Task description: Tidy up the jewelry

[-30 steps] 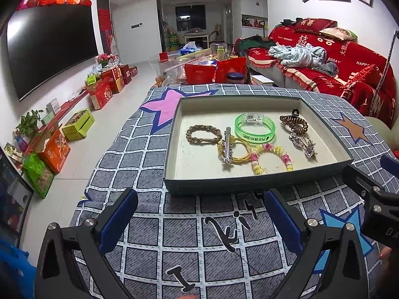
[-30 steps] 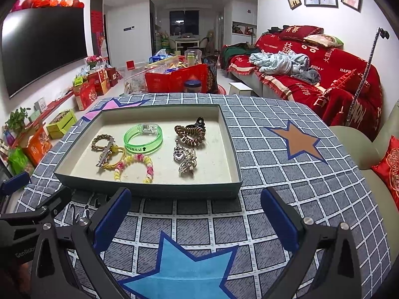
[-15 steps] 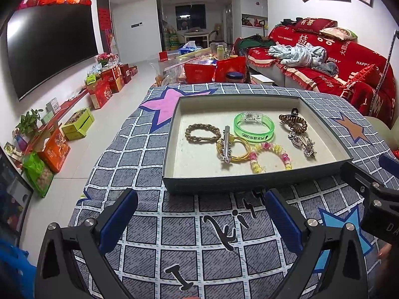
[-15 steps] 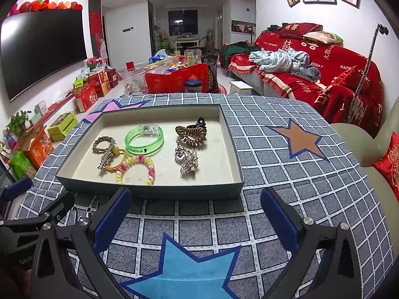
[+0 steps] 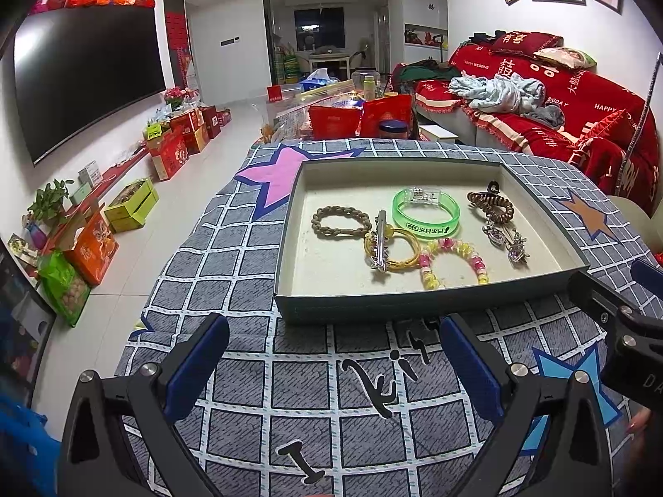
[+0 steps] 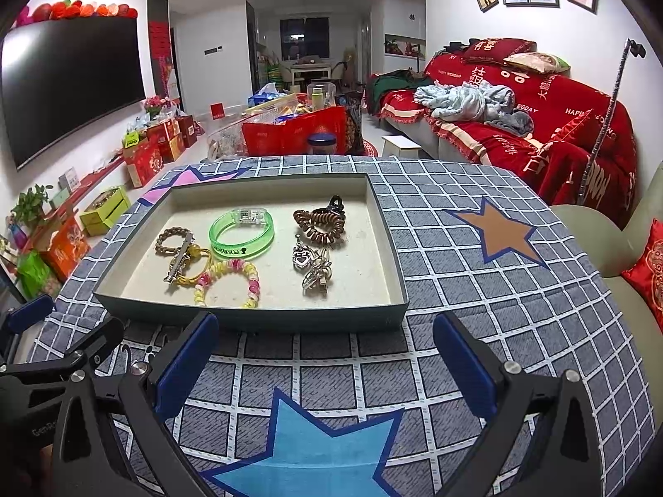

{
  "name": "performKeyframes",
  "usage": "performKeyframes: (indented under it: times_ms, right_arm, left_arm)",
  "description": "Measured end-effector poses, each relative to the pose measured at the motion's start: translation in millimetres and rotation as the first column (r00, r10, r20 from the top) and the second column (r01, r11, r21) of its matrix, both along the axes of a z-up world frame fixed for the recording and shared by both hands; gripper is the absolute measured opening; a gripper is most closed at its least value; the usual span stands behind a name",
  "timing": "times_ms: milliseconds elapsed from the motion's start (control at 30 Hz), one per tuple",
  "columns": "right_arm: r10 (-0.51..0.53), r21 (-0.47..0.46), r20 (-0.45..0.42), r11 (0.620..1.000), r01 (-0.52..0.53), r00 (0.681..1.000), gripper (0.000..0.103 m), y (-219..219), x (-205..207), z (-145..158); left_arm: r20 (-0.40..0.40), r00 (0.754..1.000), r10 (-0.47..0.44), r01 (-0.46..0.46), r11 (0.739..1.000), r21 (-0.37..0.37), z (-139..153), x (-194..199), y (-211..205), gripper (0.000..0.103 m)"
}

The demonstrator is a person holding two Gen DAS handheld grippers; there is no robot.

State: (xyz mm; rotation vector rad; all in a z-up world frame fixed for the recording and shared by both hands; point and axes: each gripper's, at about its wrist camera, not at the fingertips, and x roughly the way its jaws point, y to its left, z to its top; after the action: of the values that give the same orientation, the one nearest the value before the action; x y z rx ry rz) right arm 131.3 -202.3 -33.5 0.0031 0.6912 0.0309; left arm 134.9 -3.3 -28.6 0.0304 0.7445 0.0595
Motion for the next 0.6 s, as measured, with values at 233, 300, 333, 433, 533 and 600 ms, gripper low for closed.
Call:
performKeyframes:
  times_ms: [233, 300, 333, 433, 533, 600]
  right_arm:
    - [0.001, -0.001, 0.006, 1.0, -0.001, 1.0, 0.103, -0.3, -0.7, 1.7]
    - [0.002, 0.002, 0.006, 1.0, -0.002, 1.0, 0.103, -0.3, -0.7, 2.1]
    - [0.001, 0.001, 0.007, 1.0, -0.001, 1.0, 0.103, -0.2, -1.0, 2.1]
    - [0.002, 0.004, 0.011, 1.0, -0.002, 1.0, 0.103, -0.2, -0.9, 3.0]
    - [0.001, 0.004, 0.014, 1.0, -0.001, 1.0, 0.103, 1.2, -0.8, 4.3]
    - [0.001, 0.005, 0.014, 1.0, -0.001, 1.0, 0.103, 1.6, -1.1, 4.7]
  left_arm:
    - [0.012, 1.0, 0.001, -0.001, 1.0, 0.0, 3.7, 0.1, 2.1, 0.103]
    - [0.011, 1.0, 0.001, -0.001, 1.0, -0.001, 3.8, 0.2, 2.3, 0.103]
    - [0.011, 1.0, 0.001, -0.001, 1.0, -0.001, 4.1, 0.1, 2.2, 0.103]
    - [0.012, 1.0, 0.0, 0.0, 1.0, 0.0, 3.7, -0.1, 2.2, 0.103]
    - [0.013, 1.0, 0.0, 0.0, 1.0, -0.001, 3.9, 0.2, 2.0, 0.103]
    - [0.012, 1.0, 0.0, 0.0, 1.0, 0.001, 3.9, -0.1, 2.2, 0.103]
